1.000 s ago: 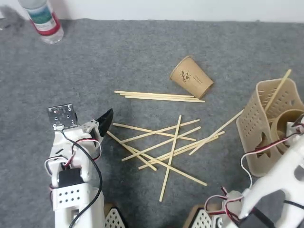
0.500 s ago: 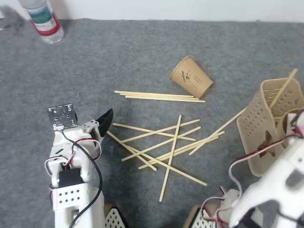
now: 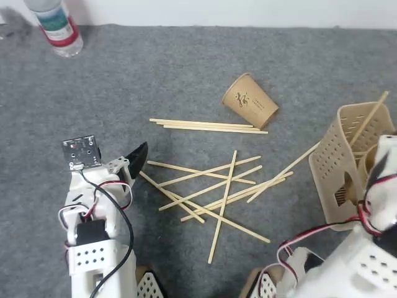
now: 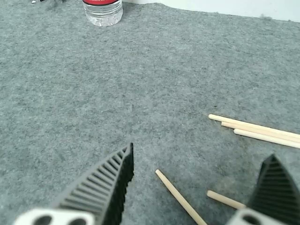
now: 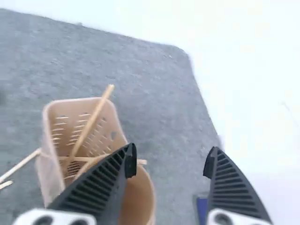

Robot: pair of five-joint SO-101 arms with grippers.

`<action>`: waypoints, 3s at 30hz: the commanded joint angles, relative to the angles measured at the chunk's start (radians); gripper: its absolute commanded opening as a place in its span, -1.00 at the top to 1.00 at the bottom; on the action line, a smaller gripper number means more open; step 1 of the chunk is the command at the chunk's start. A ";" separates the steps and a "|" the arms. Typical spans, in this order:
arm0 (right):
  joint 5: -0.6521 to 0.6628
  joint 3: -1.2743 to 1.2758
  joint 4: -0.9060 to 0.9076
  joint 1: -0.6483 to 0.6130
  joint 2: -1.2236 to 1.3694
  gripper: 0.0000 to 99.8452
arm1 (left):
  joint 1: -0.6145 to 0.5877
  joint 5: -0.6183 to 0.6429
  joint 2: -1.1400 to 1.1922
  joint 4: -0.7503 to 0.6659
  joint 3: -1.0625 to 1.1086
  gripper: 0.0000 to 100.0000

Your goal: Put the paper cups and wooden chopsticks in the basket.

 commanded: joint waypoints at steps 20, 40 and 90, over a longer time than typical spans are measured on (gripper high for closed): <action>-0.328 0.244 -0.777 -0.757 0.576 0.52 | 0.000 -0.011 -0.006 -0.055 -0.002 0.23; -0.292 -0.172 -0.835 -0.820 1.139 0.94 | 0.052 -0.012 -0.012 -0.058 0.007 0.23; 0.147 -0.787 -0.059 -0.524 1.461 0.99 | 0.051 -0.012 -0.012 -0.060 0.007 0.23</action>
